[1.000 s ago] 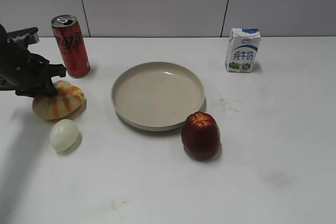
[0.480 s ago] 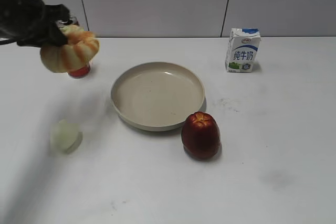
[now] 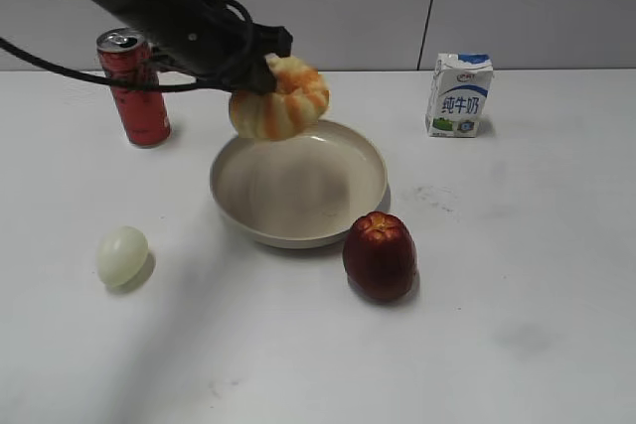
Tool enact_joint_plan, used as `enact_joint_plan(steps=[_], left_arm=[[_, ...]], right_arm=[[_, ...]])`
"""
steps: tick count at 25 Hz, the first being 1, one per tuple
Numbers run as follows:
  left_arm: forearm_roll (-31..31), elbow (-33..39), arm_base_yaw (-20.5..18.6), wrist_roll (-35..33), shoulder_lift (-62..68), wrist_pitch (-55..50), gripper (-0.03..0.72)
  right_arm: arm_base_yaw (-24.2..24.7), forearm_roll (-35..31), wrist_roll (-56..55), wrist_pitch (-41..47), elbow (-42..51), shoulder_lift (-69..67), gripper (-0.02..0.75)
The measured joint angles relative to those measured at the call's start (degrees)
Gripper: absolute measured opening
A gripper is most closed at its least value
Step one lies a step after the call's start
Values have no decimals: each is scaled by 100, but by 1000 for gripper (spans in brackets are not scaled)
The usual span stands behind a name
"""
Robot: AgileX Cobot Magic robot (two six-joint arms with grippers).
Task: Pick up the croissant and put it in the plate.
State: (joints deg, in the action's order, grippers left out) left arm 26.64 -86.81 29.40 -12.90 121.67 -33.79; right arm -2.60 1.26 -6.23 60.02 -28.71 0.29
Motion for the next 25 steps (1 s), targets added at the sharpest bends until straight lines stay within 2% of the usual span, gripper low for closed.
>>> enact_joint_plan(steps=[1,2,5,12,18,22,25], left_arm=[[-32,0,0,0,30,-3,541],[-48,0,0,0,29,-3,592],[-84,-1,0,0,-25,-9,641],[-444,-6,0,0,-956,-631,652],[-1210,-22,-145,185,-2417,-1770,636],[-1968,-36,-550,586,-3200,-2496,630],[-2350,-7,-1015,743,-3628,-2911,629]], right_arm=[[0,0,0,0,0,0,593],[0,0,0,0,0,0,593],[0,0,0,0,0,0,593],[0,0,0,0,0,0,593],[0,0,0,0,0,0,593],[0,0,0,0,0,0,593],[0,0,0,0,0,0,593]])
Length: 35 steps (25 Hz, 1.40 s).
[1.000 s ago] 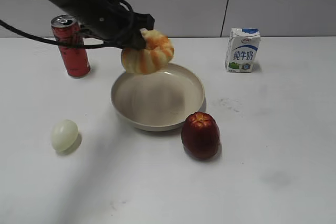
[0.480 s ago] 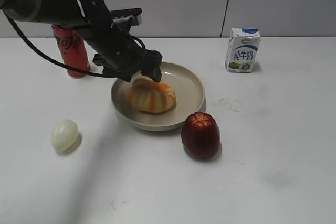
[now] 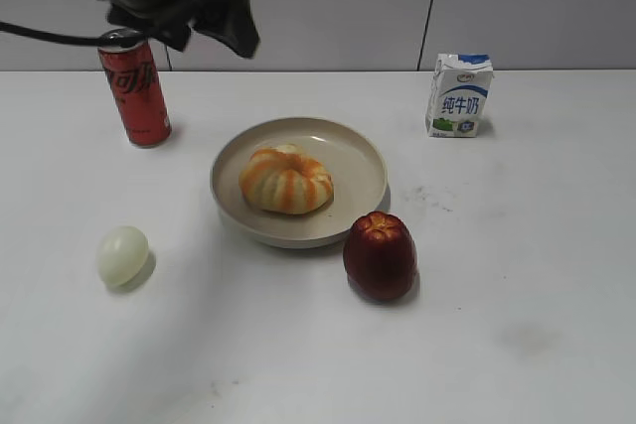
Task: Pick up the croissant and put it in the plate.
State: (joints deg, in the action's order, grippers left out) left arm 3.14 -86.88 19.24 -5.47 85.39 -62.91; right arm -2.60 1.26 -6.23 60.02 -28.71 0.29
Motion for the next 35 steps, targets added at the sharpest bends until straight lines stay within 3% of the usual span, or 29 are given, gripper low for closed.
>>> enact_joint_plan(steps=[5,8,14,18,26,35], left_arm=[[-130,785,-905,53,-911,-209,629],[-101,1772,-1276,72,-1703,-131,629],[-52,4089,-1411,73,-3842,290,629],[-47,5014,-1411,73,-5433,365,628],[-48,5696,-1411,54,-7792,372,622],[-51,5790,-1411,32,-8099,340,597]], right_arm=[[0,0,0,0,0,0,593],[0,0,0,0,0,0,593],[0,0,-5,0,0,0,593],[0,0,-1,0,0,0,593],[0,0,-1,0,0,0,593],[0,0,-1,0,0,0,593]])
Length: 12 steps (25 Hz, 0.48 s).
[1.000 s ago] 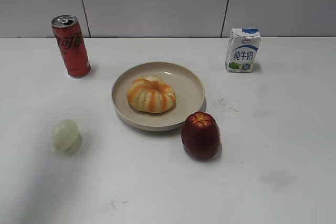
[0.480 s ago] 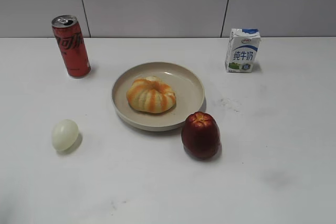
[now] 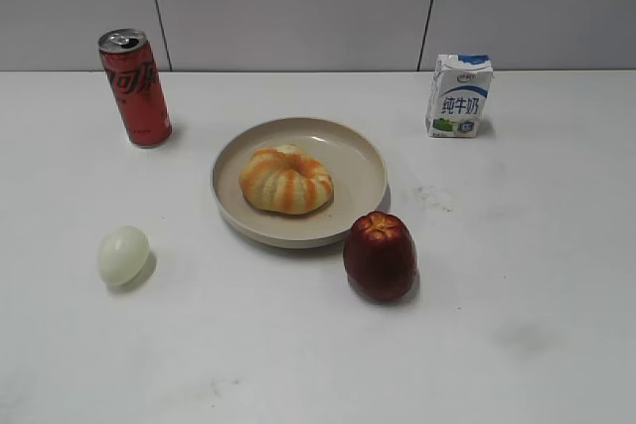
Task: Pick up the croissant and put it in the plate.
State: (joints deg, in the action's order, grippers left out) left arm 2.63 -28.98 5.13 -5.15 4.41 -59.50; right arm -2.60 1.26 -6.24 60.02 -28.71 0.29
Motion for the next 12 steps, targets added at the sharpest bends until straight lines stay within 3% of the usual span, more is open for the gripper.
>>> enact_joint_plan(steps=[12], left_arm=[[2,0,-157,-6,-282,18,479]], right_arm=[[0,0,0,0,0,0,593]])
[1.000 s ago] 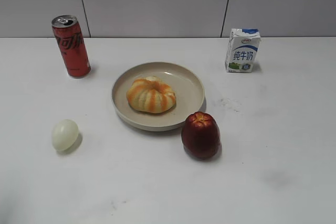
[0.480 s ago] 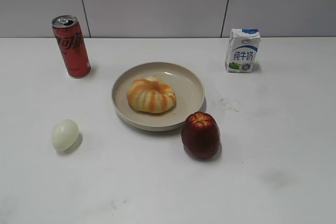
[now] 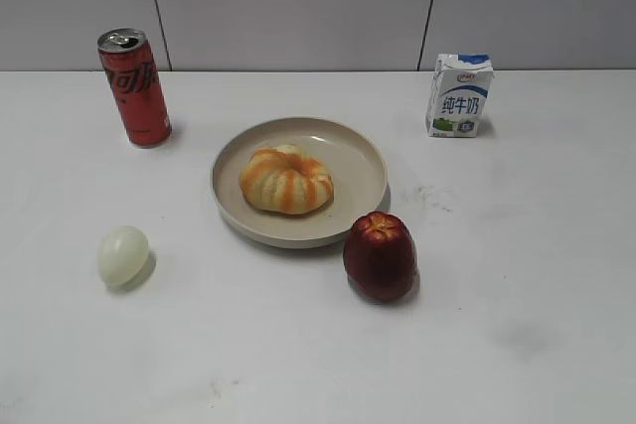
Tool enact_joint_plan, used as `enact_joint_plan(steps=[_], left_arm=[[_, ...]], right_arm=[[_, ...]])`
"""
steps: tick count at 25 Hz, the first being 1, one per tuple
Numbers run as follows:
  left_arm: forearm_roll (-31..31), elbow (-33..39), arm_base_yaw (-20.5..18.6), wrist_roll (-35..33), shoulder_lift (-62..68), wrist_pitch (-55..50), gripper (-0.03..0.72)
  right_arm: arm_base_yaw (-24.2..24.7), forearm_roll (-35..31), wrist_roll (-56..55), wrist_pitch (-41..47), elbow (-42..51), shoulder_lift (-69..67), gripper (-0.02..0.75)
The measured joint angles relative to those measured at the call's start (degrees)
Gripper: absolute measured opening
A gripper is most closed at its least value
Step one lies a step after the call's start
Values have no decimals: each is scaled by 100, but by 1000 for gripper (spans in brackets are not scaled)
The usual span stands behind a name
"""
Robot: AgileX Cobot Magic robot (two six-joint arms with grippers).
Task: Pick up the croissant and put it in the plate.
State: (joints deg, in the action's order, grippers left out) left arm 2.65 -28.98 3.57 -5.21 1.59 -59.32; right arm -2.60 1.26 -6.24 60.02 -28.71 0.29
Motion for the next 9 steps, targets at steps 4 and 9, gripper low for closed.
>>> enact_joint_plan(steps=[4,9], left_arm=[[0,0,-236,0,-177,-5,454],[5,0,-253,0,-192,-5,435]], right_arm=[[0,0,0,-1,0,0,593],[0,0,0,-1,0,0,593]])
